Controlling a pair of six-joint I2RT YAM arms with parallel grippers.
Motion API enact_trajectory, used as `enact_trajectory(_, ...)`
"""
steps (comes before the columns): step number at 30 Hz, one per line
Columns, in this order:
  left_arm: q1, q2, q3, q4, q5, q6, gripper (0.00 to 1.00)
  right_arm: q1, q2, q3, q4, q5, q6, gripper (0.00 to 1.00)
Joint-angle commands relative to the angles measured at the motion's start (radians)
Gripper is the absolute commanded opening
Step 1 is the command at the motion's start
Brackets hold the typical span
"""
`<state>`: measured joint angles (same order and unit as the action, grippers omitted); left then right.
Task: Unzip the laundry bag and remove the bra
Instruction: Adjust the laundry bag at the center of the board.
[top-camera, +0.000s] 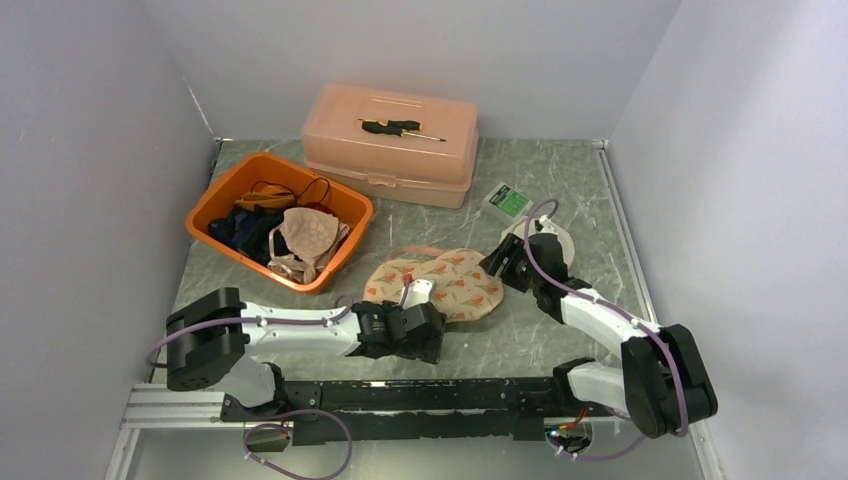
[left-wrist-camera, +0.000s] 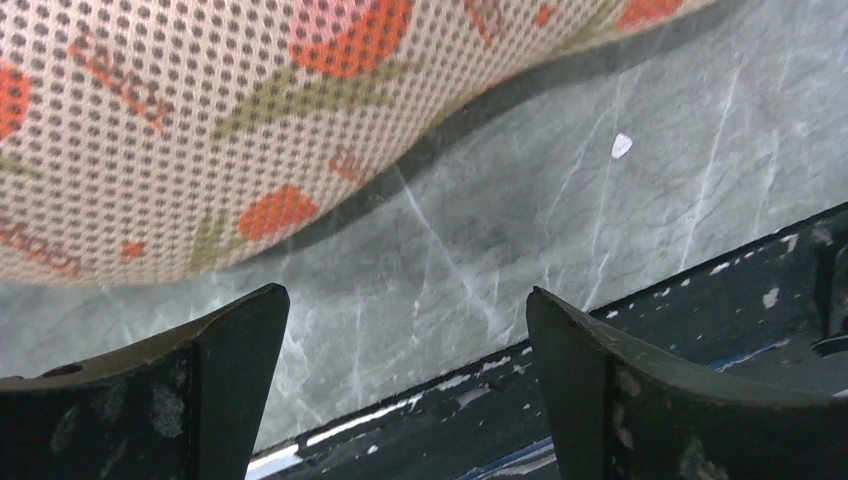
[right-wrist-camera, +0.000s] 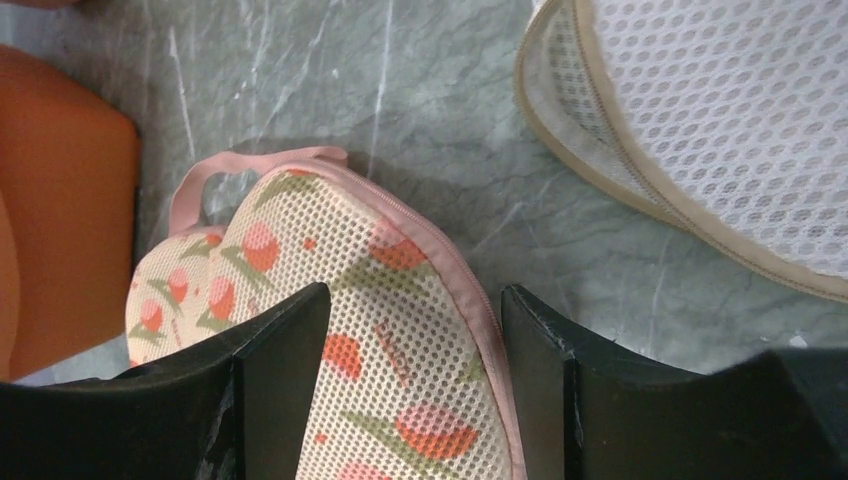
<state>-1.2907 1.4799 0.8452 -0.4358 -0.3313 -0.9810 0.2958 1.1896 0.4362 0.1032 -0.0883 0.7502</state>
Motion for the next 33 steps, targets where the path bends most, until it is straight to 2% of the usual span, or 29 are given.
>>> enact_trajectory(1, 0.088, -0.015, -0.043, 0.183, 0.096, 0.017, 0.94, -0.003, -0.051, -0.066, 0.113, -0.073, 0.02, 0.66)
enact_trajectory(8, 0.289, -0.109, -0.172, 0.307, 0.225, 0.006, 0.94, 0.032, -0.208, -0.244, 0.103, -0.116, 0.106, 0.65)
enact_trajectory(15, 0.389, -0.225, -0.24, 0.391, 0.277, -0.029, 0.94, 0.161, -0.41, -0.35, 0.082, -0.06, 0.231, 0.66)
enact_trajectory(18, 0.389, -0.264, -0.266, 0.408, 0.291, -0.111, 0.94, 0.186, -0.473, -0.33, 0.009, -0.012, 0.219, 0.67)
enact_trajectory(20, 0.385, -0.295, -0.315, 0.446, 0.311, -0.218, 0.94, 0.188, -0.552, -0.316, -0.058, 0.024, 0.2, 0.69)
enact_trajectory(24, 0.292, -0.337, -0.469, 0.638, 0.277, -0.476, 0.94, 0.187, -0.685, -0.289, -0.202, 0.085, 0.142, 0.71)
enact_trajectory(28, 0.189, -0.272, -0.464, 0.678, 0.212, -0.624, 0.94, 0.188, -0.773, -0.277, -0.287, 0.127, 0.111, 0.72)
enact_trajectory(33, 0.143, -0.163, -0.465, 0.747, 0.117, -0.809, 0.94, 0.187, -0.868, -0.27, -0.365, 0.145, 0.098, 0.73)
